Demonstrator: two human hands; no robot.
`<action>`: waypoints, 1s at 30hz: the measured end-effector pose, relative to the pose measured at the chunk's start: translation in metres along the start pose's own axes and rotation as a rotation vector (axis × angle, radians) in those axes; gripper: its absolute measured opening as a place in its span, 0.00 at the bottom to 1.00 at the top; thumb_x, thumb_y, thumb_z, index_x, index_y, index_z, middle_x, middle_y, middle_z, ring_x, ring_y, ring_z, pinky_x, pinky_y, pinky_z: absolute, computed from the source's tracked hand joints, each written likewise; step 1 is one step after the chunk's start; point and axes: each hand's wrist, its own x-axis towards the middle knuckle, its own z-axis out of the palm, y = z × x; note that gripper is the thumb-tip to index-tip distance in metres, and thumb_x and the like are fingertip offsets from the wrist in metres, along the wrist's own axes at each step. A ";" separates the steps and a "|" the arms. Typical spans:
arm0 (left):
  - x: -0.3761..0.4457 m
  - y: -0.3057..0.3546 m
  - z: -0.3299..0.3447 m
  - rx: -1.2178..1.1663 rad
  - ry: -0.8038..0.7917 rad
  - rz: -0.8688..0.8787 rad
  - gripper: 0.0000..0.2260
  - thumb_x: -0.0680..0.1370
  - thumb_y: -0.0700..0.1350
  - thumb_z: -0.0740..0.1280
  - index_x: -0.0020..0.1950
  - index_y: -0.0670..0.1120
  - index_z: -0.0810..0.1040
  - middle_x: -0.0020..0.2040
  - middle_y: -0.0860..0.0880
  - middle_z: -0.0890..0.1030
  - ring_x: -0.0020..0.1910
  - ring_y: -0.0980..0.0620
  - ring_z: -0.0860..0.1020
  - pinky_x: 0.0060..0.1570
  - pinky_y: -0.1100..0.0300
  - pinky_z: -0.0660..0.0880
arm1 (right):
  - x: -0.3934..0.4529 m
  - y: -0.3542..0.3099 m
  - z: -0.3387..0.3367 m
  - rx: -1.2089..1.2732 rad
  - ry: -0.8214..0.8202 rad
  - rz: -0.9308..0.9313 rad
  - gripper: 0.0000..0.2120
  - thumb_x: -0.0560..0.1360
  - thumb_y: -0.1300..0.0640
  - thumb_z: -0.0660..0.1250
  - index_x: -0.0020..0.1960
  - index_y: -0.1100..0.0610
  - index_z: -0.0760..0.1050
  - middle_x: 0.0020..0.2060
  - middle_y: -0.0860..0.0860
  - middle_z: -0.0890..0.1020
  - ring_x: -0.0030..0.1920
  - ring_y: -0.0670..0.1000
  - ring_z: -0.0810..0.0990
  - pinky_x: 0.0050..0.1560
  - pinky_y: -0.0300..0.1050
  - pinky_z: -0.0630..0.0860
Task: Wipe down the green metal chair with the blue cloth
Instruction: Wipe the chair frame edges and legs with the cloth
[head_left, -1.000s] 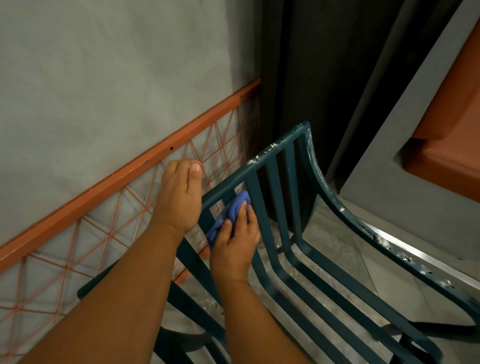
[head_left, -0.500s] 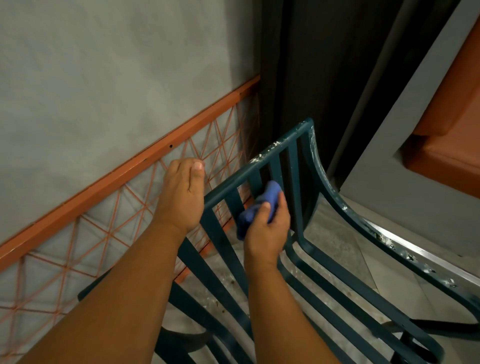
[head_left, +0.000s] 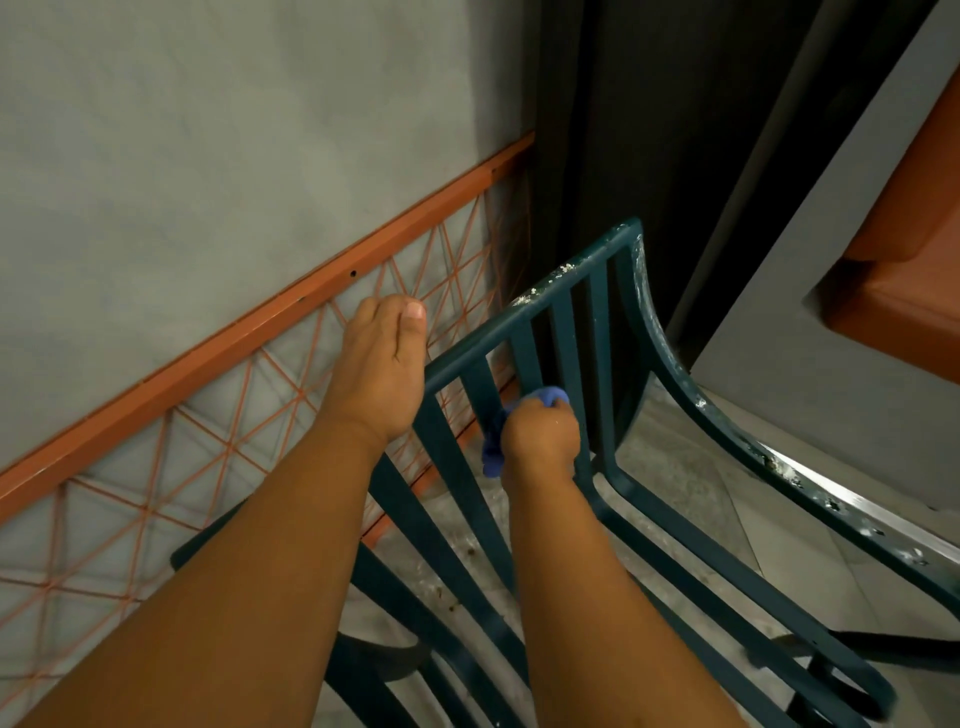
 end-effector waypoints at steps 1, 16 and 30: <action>0.000 0.000 0.000 0.005 -0.004 0.000 0.17 0.83 0.50 0.49 0.59 0.45 0.74 0.55 0.52 0.68 0.57 0.53 0.69 0.57 0.61 0.63 | -0.011 -0.010 0.005 -0.006 0.018 -0.064 0.20 0.80 0.56 0.58 0.71 0.58 0.67 0.64 0.59 0.75 0.61 0.59 0.76 0.61 0.52 0.74; 0.004 -0.003 -0.006 -0.203 -0.090 -0.121 0.17 0.83 0.51 0.48 0.60 0.49 0.74 0.61 0.50 0.70 0.62 0.50 0.71 0.64 0.54 0.66 | -0.053 -0.030 0.004 0.191 -0.063 -0.274 0.22 0.80 0.55 0.59 0.74 0.51 0.63 0.71 0.52 0.69 0.69 0.52 0.70 0.68 0.44 0.67; -0.023 -0.012 -0.056 0.140 -0.171 0.150 0.07 0.78 0.45 0.64 0.55 0.49 0.77 0.58 0.51 0.70 0.59 0.57 0.69 0.59 0.65 0.63 | -0.128 0.086 -0.001 -0.093 -0.208 -0.707 0.21 0.80 0.59 0.60 0.73 0.54 0.65 0.70 0.47 0.66 0.70 0.45 0.65 0.70 0.42 0.65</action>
